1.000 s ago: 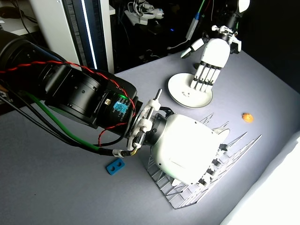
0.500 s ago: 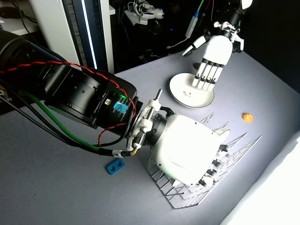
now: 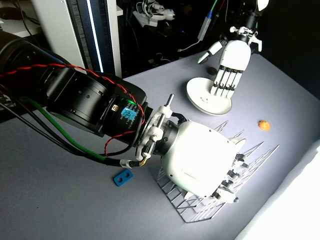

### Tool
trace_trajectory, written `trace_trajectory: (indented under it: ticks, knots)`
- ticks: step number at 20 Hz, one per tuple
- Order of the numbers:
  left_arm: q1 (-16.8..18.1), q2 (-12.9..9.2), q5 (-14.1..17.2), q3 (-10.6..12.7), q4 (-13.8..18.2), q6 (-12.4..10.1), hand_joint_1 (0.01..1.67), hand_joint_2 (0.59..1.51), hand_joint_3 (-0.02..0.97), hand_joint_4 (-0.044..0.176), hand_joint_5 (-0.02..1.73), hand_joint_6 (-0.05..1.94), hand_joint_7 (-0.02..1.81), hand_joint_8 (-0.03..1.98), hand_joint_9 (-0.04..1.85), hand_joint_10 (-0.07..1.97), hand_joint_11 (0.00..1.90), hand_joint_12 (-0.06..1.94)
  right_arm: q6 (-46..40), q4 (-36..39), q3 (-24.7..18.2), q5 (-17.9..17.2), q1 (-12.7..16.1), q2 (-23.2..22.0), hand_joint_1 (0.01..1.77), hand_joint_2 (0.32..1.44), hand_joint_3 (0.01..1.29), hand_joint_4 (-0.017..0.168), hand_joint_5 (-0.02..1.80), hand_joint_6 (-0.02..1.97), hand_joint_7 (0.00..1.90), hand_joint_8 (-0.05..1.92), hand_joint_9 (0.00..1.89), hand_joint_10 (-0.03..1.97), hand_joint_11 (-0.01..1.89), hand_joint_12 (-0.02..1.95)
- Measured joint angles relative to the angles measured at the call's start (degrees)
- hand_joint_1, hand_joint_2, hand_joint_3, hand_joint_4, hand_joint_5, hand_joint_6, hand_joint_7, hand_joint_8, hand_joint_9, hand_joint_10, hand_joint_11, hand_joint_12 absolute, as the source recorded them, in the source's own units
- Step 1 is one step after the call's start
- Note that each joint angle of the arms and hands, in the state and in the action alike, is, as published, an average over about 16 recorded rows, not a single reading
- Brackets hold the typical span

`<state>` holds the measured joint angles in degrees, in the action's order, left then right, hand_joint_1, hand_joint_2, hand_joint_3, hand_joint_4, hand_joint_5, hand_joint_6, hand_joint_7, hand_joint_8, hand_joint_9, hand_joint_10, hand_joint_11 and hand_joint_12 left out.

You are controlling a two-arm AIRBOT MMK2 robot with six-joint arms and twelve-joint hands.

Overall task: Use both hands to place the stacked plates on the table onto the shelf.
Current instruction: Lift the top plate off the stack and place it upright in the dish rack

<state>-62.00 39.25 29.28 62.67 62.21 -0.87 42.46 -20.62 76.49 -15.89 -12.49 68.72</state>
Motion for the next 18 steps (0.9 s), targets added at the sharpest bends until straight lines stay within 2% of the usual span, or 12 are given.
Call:
trace_trajectory:
  ticks: [8, 18]
  knots:
    - [-2.31, -0.4, -1.16, -1.78, -4.2, -1.2, 0.01, 1.041, 0.011, -0.005, 0.1, -0.02, 0.1, 0.0, 0.07, 0.01, 0.01, 0.12, 0.09, 0.11, -0.25, 0.18, 0.4, -0.06, 1.17, 0.98, 0.01, -0.007, 0.76, 0.06, 0.86, 0.01, 0.88, 0.09, 0.34, 1.28]
    - [-3.87, -0.63, -2.12, -3.25, -7.5, -2.34, 0.01, 1.04, 0.012, -0.005, 0.09, -0.02, 0.09, 0.0, 0.06, 0.01, 0.01, 0.07, 0.31, 2.62, -1.82, 0.22, 1.78, -0.8, 1.09, 0.97, 0.01, -0.003, 0.63, 0.02, 0.73, 0.01, 0.69, 0.01, 0.2, 1.28]
